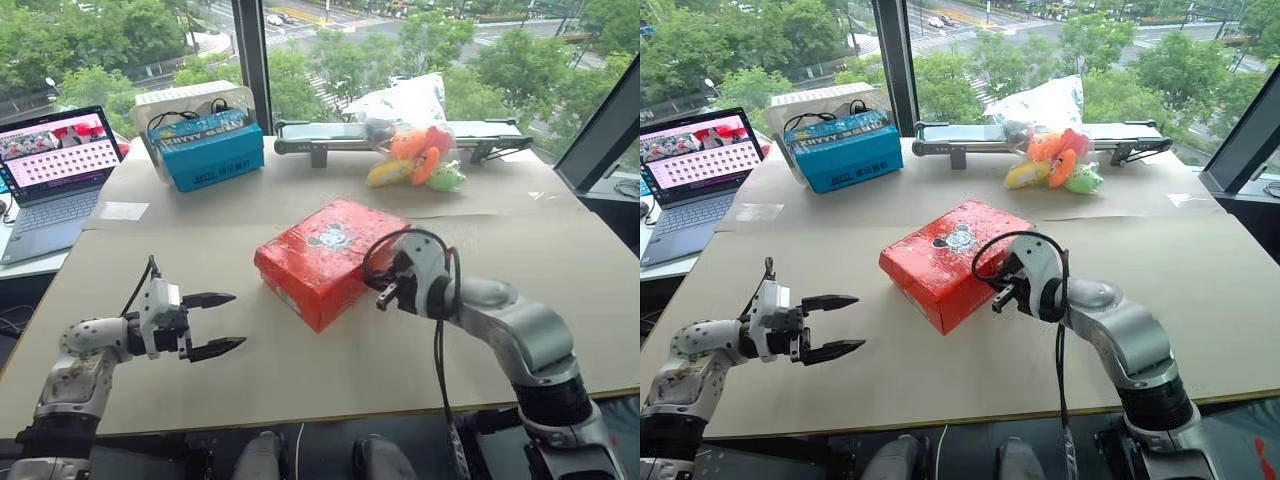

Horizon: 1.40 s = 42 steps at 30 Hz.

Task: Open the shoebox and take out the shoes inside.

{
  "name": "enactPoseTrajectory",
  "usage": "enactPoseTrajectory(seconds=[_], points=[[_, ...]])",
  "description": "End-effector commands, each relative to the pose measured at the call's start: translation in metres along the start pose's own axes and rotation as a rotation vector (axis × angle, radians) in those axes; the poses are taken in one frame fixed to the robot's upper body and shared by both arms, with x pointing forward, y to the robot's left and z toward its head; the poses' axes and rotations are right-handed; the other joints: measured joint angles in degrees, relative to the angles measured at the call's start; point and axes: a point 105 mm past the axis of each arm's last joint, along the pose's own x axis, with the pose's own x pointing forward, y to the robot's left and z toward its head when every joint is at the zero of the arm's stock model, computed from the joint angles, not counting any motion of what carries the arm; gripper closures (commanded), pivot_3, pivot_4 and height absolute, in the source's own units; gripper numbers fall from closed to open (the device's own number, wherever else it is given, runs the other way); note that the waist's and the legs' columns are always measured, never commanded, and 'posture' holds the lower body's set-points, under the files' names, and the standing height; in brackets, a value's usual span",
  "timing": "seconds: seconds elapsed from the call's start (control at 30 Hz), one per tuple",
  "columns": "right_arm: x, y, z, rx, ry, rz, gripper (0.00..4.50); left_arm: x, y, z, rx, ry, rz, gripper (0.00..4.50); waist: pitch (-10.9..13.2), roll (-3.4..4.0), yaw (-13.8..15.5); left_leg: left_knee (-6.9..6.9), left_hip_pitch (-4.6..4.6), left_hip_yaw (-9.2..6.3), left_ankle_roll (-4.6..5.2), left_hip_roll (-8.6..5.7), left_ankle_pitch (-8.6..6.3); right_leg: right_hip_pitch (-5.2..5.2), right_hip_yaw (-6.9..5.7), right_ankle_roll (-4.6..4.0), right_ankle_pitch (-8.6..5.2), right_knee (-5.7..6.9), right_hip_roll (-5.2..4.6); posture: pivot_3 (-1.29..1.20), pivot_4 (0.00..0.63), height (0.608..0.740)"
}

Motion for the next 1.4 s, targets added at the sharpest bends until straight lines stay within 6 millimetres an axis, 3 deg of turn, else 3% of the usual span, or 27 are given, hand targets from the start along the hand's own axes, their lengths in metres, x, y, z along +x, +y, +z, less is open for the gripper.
enactPoseTrajectory(seconds=[0.03, 0.2, 0.47, 0.53, 0.67, 0.87, 1.07, 1.2, 1.4], points=[[-0.009, 0.006, 0.038, -0.059, -0.104, 0.049, 4.43, -0.002, 0.001, 0.012, 0.045, -0.02, 0.007, 0.0, 0.0, 0.0, 0.13, 0.0, 0.0, -0.01, 0.0, 0.01, 0.0, 0.0, -0.01, -0.01, -0.01, 0.0, 0.01, 0.0, 0.15, 0.74], [0.005, 0.004, 0.061, -0.107, -0.132, 0.074, 4.43, -0.006, 0.002, 0.015, 0.046, -0.034, 0.039, 0.0, 0.0, 0.0, 0.13, -0.01, -0.01, 0.01, 0.0, -0.01, 0.0, -0.01, -0.03, -0.12, 0.03, -0.01, -0.02, 0.0, 0.15, 0.74], [0.056, -0.018, 0.085, -0.177, -0.121, 0.07, 4.43, -0.019, -0.007, 0.014, 0.029, -0.028, 0.109, 0.0, 0.03, 0.05, -0.54, -0.01, -0.01, 0.05, -0.01, 0.02, -0.01, -0.1, 0.0, -0.2, 0.1, 0.05, -0.02, 0.0, 0.15, 0.74], [0.065, -0.022, 0.1, -0.196, -0.14, 0.075, 4.43, -0.022, -0.01, 0.015, 0.026, -0.028, 0.119, 0.0, 0.04, 0.06, -0.52, -0.02, -0.02, 0.07, -0.01, 0.02, -0.01, -0.09, -0.01, -0.42, 0.22, 0.05, -0.01, 0.0, 0.15, 0.74], [0.085, -0.009, 0.145, -0.288, -0.199, 0.123, 4.43, -0.026, -0.016, 0.015, 0.016, -0.032, 0.141, 0.0, 0.11, 0.1, -1.43, -0.08, -0.05, 0.16, 0.0, 0.0, 0.0, -0.16, 0.03, -0.26, 0.34, 0.08, 0.0, 0.0, 0.15, 0.74], [0.095, 0.016, 0.179, -0.356, -0.256, 0.202, 4.43, -0.025, -0.02, 0.015, 0.007, -0.033, 0.147, 0.0, 0.12, 0.12, -1.64, -0.25, -0.05, 0.15, -0.01, 0.06, 0.01, -0.2, -0.02, -0.23, 0.35, 0.08, 0.21, 0.0, 0.15, 0.74], [0.091, 0.018, 0.164, -0.385, -0.223, 0.248, 4.43, -0.024, -0.017, 0.015, 0.004, -0.032, 0.143, 0.0, 0.12, 0.11, -1.39, -0.29, -0.05, 0.14, -0.04, 0.05, 0.0, -0.19, -0.06, -0.25, 0.33, 0.05, 0.09, 0.0, 0.15, 0.74], [0.07, -0.008, 0.11, -0.394, -0.112, 0.209, 4.43, -0.018, -0.015, 0.014, -0.001, -0.038, 0.119, 0.0, 0.1, 0.08, -0.52, -0.28, -0.05, 0.12, -0.04, 0.03, -0.01, -0.11, -0.18, -0.2, 0.32, 0.0, 0.0, 0.0, 0.15, 0.74], [0.043, -0.005, 0.066, -0.373, -0.011, 0.213, 4.43, -0.008, -0.011, 0.012, -0.009, -0.041, 0.09, 0.0, 0.15, 0.13, -0.45, -0.28, -0.07, 0.23, -0.03, 0.0, 0.0, -0.26, -0.04, -0.19, 0.33, 0.11, -0.07, 0.0, 0.15, 0.74]])
